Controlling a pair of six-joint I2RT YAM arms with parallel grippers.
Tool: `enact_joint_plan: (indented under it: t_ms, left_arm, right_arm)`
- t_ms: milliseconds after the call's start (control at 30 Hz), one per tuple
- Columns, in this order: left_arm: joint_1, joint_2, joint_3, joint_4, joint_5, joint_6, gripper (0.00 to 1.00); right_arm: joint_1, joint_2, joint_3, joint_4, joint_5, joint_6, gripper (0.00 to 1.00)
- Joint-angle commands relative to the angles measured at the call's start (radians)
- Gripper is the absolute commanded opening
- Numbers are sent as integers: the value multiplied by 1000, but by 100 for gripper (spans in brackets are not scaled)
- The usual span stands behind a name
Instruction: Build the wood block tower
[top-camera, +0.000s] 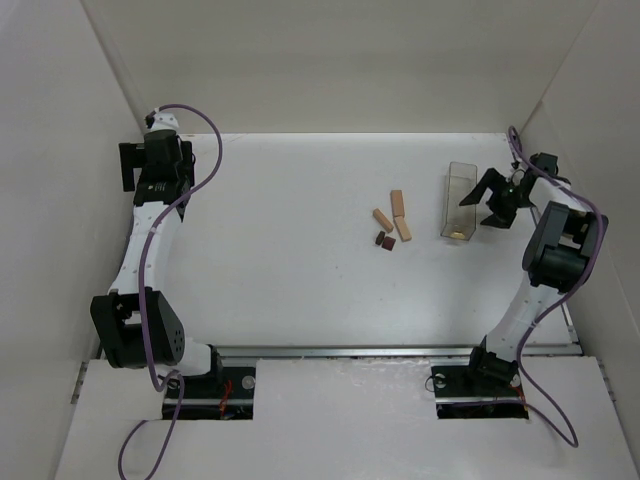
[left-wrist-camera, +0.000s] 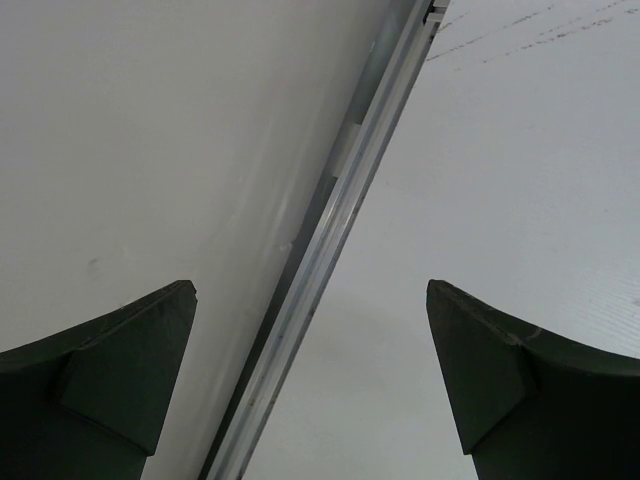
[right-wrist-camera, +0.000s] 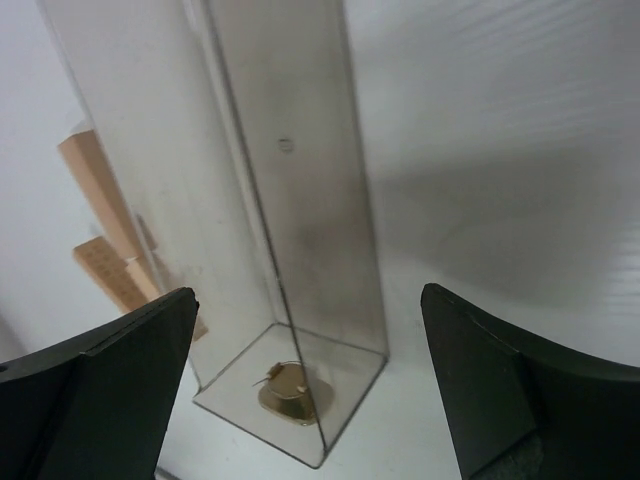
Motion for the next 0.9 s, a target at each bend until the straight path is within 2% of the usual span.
enact_joint_plan:
  t_ms: [0, 67, 233, 433, 533, 567, 633, 667, 867]
  left_arm:
    - [-4, -45, 16, 14, 11, -17, 100]
    - [-4, -45, 25, 14, 22, -17, 100]
    - [-13, -45, 57, -8, 102, -29, 100]
    - [-13, -36, 177, -97, 240, -64, 100]
    - [-13, -26, 241, -127, 249, -74, 100]
    - [-13, -26, 253, -141, 249, -74, 100]
    - [-13, -39, 266, -150, 277, -74, 100]
    - [-13, -49, 266, -150, 316, -60, 100]
    - [-13, -83, 206, -160, 390, -18, 100]
  right_arm:
    - [-1, -6, 63, -62, 171, 8, 100]
    - [-1, -51, 72, -74, 230, 18, 100]
    - [95, -186, 72, -83, 598, 38, 100]
    - [400, -293, 81, -83, 939, -34, 100]
    - [503, -305, 81, -34, 900, -43, 100]
    - [515, -305, 81, -20, 789, -72, 100]
    - [540, -257, 118, -9, 694, -81, 100]
    - [549, -224, 139, -9, 658, -81, 96]
    - [629, 48, 351, -109, 672, -92, 88]
